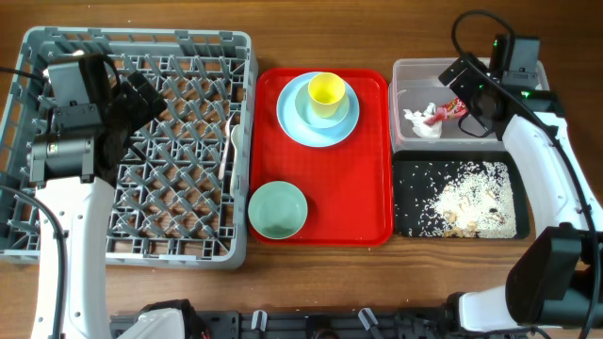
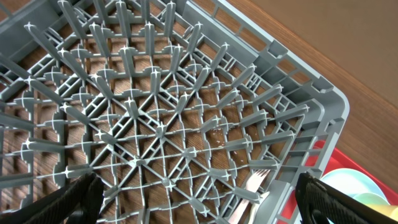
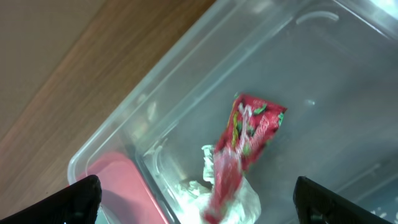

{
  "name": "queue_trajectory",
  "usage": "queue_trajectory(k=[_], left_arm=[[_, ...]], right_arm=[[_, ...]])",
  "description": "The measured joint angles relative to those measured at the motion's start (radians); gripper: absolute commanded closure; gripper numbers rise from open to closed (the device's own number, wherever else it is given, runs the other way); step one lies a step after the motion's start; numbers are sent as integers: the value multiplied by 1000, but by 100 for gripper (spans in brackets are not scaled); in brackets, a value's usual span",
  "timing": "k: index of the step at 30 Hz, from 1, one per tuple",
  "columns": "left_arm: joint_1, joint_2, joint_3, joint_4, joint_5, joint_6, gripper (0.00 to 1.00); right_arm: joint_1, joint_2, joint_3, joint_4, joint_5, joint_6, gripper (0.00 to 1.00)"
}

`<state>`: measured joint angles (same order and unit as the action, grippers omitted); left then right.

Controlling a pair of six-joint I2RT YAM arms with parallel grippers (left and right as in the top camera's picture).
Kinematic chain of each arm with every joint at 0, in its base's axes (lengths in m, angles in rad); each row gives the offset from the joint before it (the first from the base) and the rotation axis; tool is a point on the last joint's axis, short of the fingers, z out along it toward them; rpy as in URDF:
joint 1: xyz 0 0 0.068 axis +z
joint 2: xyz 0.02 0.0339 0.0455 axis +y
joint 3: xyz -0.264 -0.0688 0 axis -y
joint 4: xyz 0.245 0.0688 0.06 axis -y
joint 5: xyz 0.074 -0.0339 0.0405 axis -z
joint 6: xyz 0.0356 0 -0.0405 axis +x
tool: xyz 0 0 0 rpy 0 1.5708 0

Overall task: Sort waste into correct bins and load items into the dishwasher rack
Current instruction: 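Open the right gripper to drop the wrapper into the bin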

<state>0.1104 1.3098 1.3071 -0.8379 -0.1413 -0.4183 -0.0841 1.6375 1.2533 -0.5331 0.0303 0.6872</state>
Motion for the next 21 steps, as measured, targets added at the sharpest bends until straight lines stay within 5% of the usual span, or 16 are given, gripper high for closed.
queue_trajectory(k=[21], left_arm=[[0, 0, 0, 0, 0, 0, 0]], right_arm=[[-2, 0, 1, -7, -54, -5, 2]])
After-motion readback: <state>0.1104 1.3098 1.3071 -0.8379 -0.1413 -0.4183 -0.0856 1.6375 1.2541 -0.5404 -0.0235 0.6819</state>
